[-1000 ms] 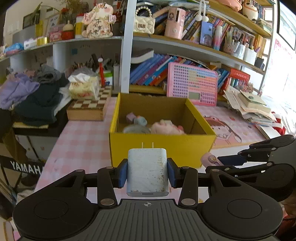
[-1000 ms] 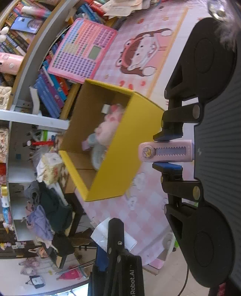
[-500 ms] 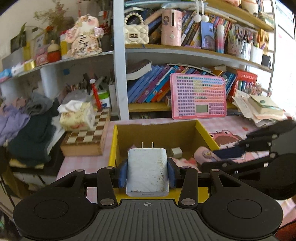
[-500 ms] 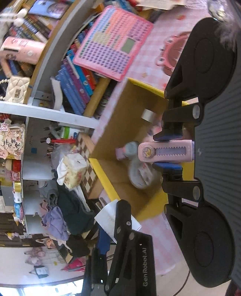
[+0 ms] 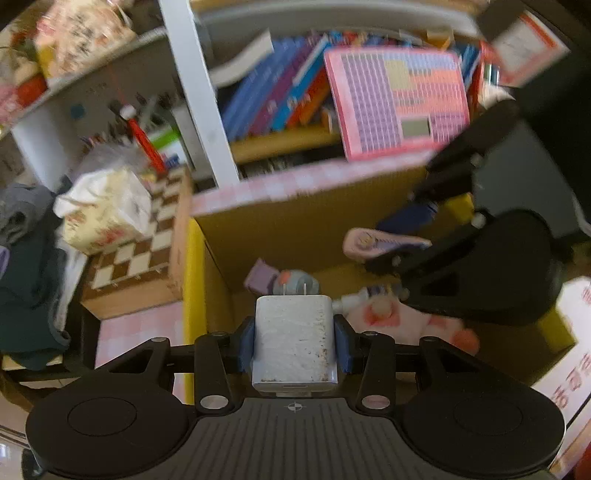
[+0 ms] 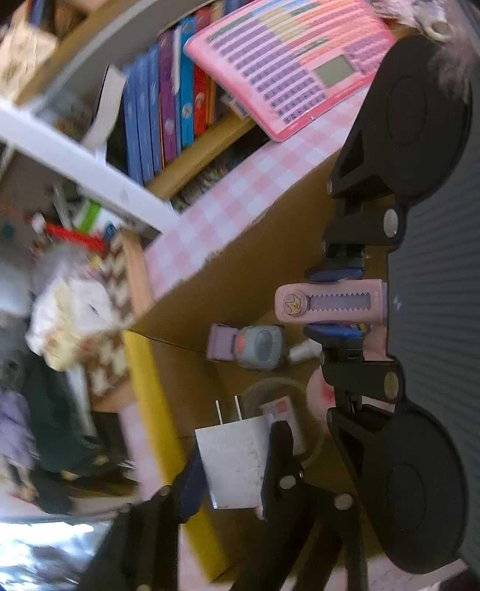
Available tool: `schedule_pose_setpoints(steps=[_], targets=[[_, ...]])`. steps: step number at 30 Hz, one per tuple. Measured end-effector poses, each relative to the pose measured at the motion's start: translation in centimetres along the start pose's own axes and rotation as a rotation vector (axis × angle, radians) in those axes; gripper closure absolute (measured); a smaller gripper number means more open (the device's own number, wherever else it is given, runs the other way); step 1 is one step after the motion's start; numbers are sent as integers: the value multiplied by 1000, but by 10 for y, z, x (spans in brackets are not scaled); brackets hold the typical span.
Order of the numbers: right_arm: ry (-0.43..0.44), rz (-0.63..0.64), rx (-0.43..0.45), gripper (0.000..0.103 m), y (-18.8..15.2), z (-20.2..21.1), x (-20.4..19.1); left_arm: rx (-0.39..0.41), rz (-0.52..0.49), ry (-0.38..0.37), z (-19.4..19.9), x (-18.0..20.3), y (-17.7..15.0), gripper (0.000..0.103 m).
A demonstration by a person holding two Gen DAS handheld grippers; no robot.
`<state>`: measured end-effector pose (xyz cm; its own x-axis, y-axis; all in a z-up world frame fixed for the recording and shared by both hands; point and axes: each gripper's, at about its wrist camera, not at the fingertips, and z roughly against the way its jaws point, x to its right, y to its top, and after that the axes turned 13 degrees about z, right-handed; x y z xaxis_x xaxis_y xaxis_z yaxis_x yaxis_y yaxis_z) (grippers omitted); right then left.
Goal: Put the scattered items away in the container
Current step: 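Open the left tool to drop the power bank while the right tool drops the cutter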
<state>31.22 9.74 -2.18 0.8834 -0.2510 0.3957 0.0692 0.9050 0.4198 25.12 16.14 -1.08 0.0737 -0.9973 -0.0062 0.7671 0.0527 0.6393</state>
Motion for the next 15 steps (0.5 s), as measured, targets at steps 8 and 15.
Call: schedule_pose_setpoints(steps=[8, 15], targets=[[66, 156, -92, 80, 10, -41, -4, -88, -53, 33, -27, 6, 3, 61], [87, 186, -100, 79, 15, -49, 0, -112, -69, 35, -35, 11, 1, 61]])
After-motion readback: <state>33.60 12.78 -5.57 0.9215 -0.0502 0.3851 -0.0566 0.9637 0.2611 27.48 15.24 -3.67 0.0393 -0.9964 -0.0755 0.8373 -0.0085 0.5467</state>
